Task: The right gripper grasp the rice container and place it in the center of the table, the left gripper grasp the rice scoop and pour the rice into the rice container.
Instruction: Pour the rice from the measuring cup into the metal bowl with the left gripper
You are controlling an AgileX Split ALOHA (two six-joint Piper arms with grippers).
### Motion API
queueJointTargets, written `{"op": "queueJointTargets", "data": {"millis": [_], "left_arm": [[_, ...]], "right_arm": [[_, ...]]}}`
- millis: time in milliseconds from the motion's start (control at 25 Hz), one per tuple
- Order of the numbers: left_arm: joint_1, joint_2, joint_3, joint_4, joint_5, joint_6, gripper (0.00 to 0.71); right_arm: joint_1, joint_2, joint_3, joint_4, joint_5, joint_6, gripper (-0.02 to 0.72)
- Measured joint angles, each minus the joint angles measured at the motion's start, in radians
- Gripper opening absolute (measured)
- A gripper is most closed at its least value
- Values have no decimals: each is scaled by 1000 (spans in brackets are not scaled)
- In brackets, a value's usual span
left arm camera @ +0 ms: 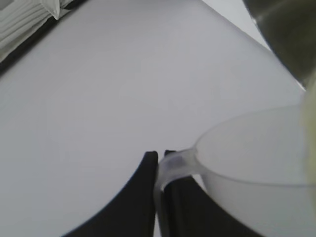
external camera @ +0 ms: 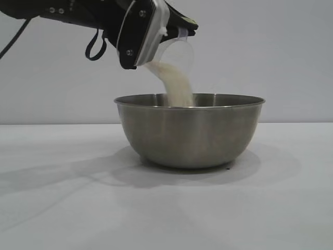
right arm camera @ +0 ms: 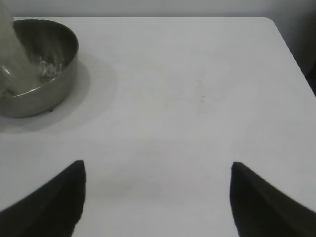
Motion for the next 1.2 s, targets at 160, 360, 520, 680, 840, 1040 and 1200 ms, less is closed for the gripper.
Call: {"op": "queueJointTargets", "data": {"millis": [160,360,520,680,840,1040,1200], "left_arm": [[0,2,0,33,-1,51,0],[-4,2,0,48,-1,103,0],[-4,2,0,71,-12,149,0],[-6,2,0,88,-32,157,0],[-6,2,0,88,-34,157,0],[-6,2,0,80,-50,12,0],[-6,2,0,21,-65,-226,0]], "right_arm": [[0,0,0,0,0,0,566],[0,0,0,0,0,0,566],[0,0,0,0,0,0,566],[0,0,0,0,0,0,566],[0,0,0,0,0,0,566],[0,0,0,0,0,0,566],[0,0,0,0,0,0,566]]}}
